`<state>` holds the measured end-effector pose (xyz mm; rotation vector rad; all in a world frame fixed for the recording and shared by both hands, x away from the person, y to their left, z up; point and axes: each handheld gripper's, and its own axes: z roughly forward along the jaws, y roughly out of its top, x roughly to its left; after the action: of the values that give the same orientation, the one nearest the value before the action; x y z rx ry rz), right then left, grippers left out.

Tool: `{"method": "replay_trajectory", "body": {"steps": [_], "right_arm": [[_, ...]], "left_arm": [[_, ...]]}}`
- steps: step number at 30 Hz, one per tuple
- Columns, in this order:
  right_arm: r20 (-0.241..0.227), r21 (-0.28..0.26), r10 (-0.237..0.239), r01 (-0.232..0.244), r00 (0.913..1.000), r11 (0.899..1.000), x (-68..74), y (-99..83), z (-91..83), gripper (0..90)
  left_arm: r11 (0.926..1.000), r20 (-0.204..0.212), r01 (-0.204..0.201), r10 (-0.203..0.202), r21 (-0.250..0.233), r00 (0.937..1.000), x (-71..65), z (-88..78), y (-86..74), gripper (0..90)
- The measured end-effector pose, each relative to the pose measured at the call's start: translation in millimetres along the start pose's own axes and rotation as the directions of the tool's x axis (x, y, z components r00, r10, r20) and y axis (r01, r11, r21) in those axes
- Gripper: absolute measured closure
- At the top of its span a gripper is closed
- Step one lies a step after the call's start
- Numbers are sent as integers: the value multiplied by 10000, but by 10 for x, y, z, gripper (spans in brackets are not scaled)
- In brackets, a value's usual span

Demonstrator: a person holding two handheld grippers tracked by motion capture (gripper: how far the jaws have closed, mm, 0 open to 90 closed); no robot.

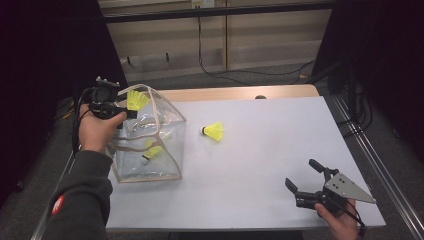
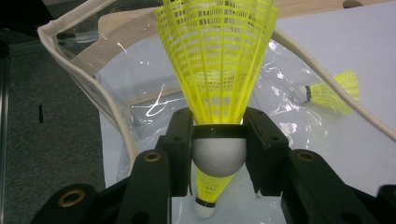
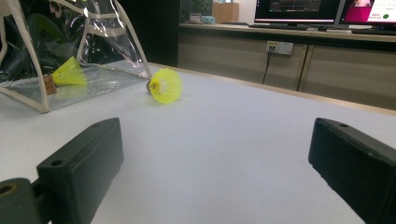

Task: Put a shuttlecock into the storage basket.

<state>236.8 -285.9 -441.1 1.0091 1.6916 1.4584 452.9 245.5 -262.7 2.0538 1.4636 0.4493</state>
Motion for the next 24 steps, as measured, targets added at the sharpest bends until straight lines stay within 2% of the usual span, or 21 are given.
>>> {"method": "replay_trajectory", "body": {"steps": [24], "right_arm": [[6,-9,72,-72,10000,10000,0,-7,-4,28]], "left_arm": [[10000,-521,-58,60,36,9986,122,213,-11,640]]}}
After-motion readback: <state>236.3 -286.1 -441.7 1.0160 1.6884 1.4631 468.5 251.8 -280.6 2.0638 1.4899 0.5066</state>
